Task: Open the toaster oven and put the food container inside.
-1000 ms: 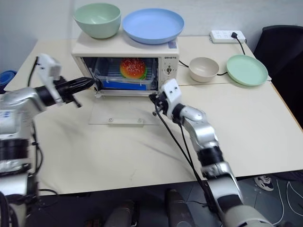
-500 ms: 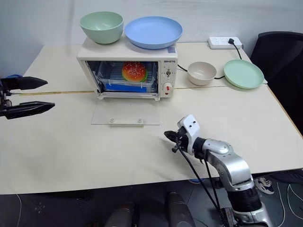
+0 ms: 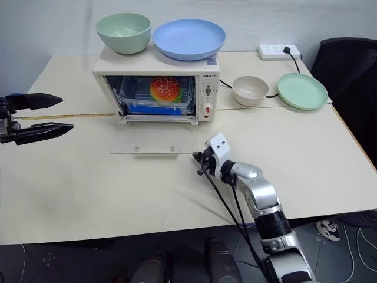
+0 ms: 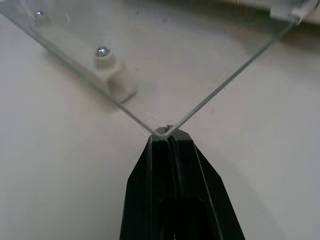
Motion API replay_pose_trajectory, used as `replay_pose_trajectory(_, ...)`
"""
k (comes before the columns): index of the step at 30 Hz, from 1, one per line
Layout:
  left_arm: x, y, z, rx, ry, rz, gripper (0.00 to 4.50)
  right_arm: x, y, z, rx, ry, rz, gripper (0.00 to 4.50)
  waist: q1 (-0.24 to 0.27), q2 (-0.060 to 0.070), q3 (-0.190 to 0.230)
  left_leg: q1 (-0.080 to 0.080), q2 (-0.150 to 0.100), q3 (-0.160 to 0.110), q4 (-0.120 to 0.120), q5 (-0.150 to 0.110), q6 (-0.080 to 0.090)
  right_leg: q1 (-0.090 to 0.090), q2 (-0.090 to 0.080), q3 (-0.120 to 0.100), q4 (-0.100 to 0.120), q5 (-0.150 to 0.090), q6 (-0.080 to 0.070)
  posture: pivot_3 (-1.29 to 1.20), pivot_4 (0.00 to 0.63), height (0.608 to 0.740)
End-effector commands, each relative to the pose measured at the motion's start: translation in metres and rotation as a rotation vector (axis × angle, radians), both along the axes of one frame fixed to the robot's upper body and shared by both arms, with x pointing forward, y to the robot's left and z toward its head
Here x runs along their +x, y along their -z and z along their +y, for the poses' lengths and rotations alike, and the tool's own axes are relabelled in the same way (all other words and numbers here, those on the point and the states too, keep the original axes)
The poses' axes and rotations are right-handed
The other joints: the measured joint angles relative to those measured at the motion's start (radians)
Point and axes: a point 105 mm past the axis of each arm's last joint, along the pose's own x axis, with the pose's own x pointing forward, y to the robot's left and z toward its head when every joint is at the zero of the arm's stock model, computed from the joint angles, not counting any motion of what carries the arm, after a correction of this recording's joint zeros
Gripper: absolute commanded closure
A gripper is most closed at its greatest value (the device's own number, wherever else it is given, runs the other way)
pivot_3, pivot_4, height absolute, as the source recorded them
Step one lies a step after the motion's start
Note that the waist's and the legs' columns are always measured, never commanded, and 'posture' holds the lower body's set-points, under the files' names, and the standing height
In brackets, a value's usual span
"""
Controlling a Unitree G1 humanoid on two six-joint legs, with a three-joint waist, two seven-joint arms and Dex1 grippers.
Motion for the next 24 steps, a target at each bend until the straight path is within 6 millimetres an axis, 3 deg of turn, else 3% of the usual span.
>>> replay_pose_trajectory(1,-0.003,-0.013,-0.004,0.005,0.011,-0.067,0.01,-0.005,-0.051,-0.014,0.059,-0.036,-0.112,4.5,0.001,0.0,0.0,-0.001,0.0,0.0,0.0,0.0,0.0,0.0,0.0,0.0,0.0,0.0,0.0,0.0,0.15,0.74)
replay_pose_trajectory(4,-0.003,-0.013,-0.002,0.004,0.003,-0.069,0.01,-0.015,-0.088,-0.032,0.089,-0.077,-0.148,4.5,0.004,0.0,0.0,-0.003,0.0,-0.002,0.0,0.0,0.0,-0.001,-0.002,0.0,0.0,0.0,0.0,0.0,0.15,0.74)
replay_pose_trajectory(7,-0.004,-0.011,0.001,0.01,-0.005,-0.069,0.0,-0.023,-0.11,-0.052,0.086,-0.104,-0.146,4.33,0.005,0.0,0.0,-0.004,0.0,-0.003,0.0,-0.001,0.001,-0.001,-0.002,0.0,-0.002,0.0,0.0,0.0,0.15,0.74)
replay_pose_trajectory(10,-0.005,-0.009,0.002,0.025,-0.007,-0.065,0.0,-0.034,-0.124,-0.075,0.06,-0.141,-0.123,3.64,0.008,0.0,0.0,-0.004,0.0,-0.003,-0.001,-0.001,0.001,-0.001,-0.002,0.0,-0.003,0.0,0.0,0.0,0.15,0.74)
replay_pose_trajectory(14,-0.01,-0.008,0.004,0.045,-0.004,-0.064,0.0,-0.048,-0.146,-0.103,0.036,-0.164,-0.111,2.25,0.012,0.001,0.001,-0.004,0.0,-0.002,-0.001,-0.001,0.001,-0.001,-0.002,0.0,-0.005,0.0,0.0,0.0,0.15,0.74)
replay_pose_trajectory(20,-0.016,-0.013,0.011,0.064,-0.024,-0.077,0.0,-0.067,-0.169,-0.123,0.059,-0.213,-0.082,0.18,0.012,0.001,0.001,-0.003,0.0,-0.001,-0.001,-0.001,0.002,-0.001,-0.001,0.0,-0.005,0.0,0.0,0.0,0.15,0.74)
replay_pose_trajectory(24,-0.016,-0.011,0.011,0.058,-0.03,-0.076,0.0,-0.066,-0.164,-0.121,-0.002,-0.211,-0.115,0.05,0.012,0.001,0.001,-0.002,0.0,0.001,-0.001,-0.001,0.002,0.0,-0.001,0.0,-0.004,0.0,0.0,0.0,0.15,0.74)
